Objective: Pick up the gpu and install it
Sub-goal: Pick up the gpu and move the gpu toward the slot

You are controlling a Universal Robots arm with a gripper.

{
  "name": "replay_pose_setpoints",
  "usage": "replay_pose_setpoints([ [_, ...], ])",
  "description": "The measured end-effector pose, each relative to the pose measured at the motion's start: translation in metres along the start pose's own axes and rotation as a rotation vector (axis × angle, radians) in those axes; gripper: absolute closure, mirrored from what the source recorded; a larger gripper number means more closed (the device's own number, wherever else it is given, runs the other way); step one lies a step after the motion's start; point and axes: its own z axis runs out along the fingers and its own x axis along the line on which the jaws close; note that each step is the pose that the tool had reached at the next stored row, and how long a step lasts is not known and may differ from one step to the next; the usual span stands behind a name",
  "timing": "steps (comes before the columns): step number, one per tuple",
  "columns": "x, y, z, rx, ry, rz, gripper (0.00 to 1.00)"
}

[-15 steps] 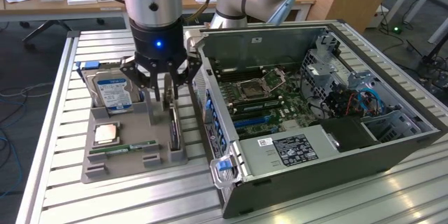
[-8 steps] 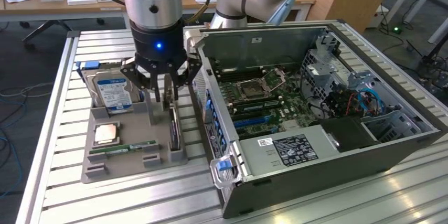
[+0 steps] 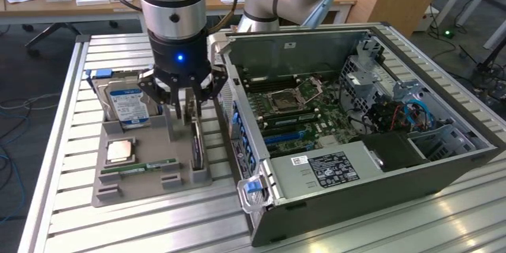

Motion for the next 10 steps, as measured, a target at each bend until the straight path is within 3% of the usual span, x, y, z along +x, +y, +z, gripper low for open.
replay_pose_setpoints([
  [10,0.0003,-0.0005,0.011,0.0,0.0,0.0,0.58],
])
